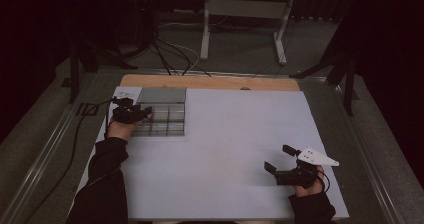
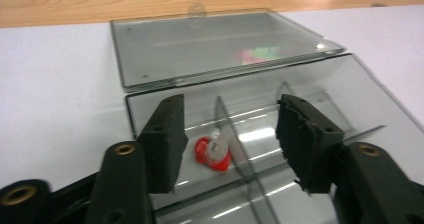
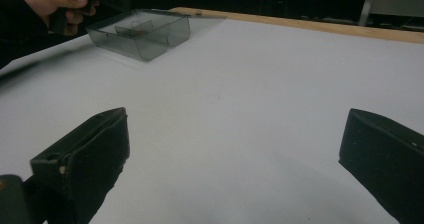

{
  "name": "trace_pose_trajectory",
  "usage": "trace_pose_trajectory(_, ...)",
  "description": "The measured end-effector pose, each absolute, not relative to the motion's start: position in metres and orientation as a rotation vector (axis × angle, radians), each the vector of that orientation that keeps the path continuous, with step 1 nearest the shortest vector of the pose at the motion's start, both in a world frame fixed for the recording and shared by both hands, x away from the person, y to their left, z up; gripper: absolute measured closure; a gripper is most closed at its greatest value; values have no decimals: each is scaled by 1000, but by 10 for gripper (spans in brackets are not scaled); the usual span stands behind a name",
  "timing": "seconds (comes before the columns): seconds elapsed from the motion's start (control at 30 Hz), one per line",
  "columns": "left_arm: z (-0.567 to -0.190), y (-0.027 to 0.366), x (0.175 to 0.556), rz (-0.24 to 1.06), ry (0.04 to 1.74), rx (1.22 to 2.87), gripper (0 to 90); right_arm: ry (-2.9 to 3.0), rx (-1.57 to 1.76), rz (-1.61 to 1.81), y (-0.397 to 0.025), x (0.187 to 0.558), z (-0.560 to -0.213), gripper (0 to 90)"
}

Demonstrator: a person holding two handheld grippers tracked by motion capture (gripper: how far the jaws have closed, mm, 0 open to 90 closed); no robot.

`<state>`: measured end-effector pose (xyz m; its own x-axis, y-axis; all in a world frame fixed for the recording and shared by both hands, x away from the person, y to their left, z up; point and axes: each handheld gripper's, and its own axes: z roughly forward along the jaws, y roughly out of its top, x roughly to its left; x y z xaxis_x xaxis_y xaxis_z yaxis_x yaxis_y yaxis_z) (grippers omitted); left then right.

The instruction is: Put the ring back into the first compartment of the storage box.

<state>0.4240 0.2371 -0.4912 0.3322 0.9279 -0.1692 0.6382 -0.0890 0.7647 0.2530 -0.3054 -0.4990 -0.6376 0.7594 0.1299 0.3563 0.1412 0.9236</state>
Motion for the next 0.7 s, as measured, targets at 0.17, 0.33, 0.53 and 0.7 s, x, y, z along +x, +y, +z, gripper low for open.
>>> trace_pose_trajectory(0.17, -484, 233, 421, 457, 1383, 1813, 295, 2054, 1076, 1502, -306, 253, -499, 0)
trace_pose_trajectory(0.33, -476, 231, 416, 435, 1380, 1807, 200, 2051, 1077, 1503, -306, 253, -499, 0)
trace_pose_trajectory(0.53, -468, 231, 409, 439, 1374, 1798, 138, 2051, 1075, 1501, -306, 252, -498, 0)
trace_pose_trajectory(0.7, -462, 229, 401, 379, 1340, 1838, 19, 2053, 1071, 1499, -306, 252, -498, 0)
